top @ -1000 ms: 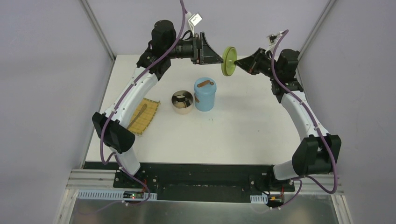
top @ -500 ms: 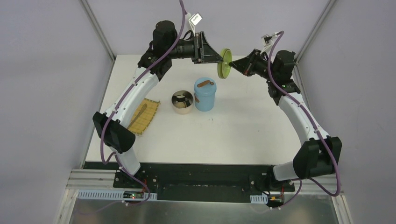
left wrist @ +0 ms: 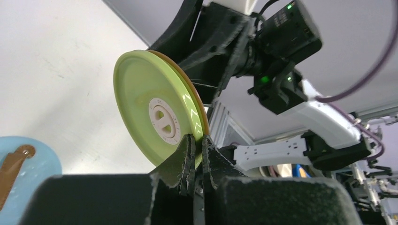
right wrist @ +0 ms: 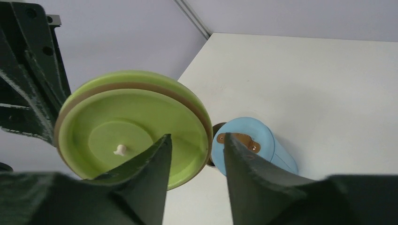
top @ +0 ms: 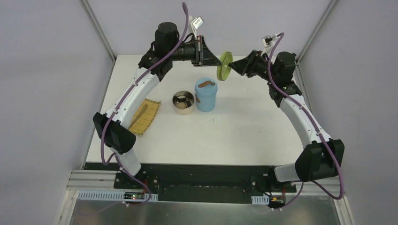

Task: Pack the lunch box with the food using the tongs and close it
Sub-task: Close the box lid on the packing box.

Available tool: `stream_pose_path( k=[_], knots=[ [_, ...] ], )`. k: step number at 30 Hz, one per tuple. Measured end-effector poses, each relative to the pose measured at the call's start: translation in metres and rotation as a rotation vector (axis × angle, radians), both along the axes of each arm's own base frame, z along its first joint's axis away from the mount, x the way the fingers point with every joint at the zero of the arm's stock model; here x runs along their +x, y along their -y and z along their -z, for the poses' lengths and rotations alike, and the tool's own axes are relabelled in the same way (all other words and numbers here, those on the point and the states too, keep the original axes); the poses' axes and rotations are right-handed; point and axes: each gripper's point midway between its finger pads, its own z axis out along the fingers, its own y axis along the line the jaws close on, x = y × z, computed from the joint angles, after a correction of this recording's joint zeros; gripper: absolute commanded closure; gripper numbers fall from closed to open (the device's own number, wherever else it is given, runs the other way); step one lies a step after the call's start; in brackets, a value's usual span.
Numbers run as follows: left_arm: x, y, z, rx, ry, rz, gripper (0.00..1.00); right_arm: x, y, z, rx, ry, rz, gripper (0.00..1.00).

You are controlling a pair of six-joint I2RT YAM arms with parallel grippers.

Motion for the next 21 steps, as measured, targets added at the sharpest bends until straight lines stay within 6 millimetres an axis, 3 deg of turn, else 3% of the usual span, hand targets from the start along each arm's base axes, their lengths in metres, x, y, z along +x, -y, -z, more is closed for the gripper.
stream_pose_path(
  k=[4,7,12,17,21],
  knots=[
    [0.001,-0.006,0.015,0.062,0.025,-0.004,1.0,-0.002,0.0,-0.001,-0.008,0.008,-0.002,0.14],
    [0.003,-0.02,0.024,0.123,0.059,-0.025,1.0,0.0,0.006,0.0,-0.016,0.008,0.013,0.05],
    [0.002,-0.074,0.036,0.286,0.187,-0.123,1.0,0.013,0.035,0.006,-0.025,-0.019,0.087,0.01],
    [-0.014,-0.136,0.049,0.542,0.422,-0.195,1.0,0.022,0.061,0.013,-0.033,-0.05,0.152,0.01],
    [-0.017,-0.171,0.081,0.782,0.595,-0.174,1.0,0.024,0.067,0.017,-0.039,-0.062,0.167,0.01]
  ],
)
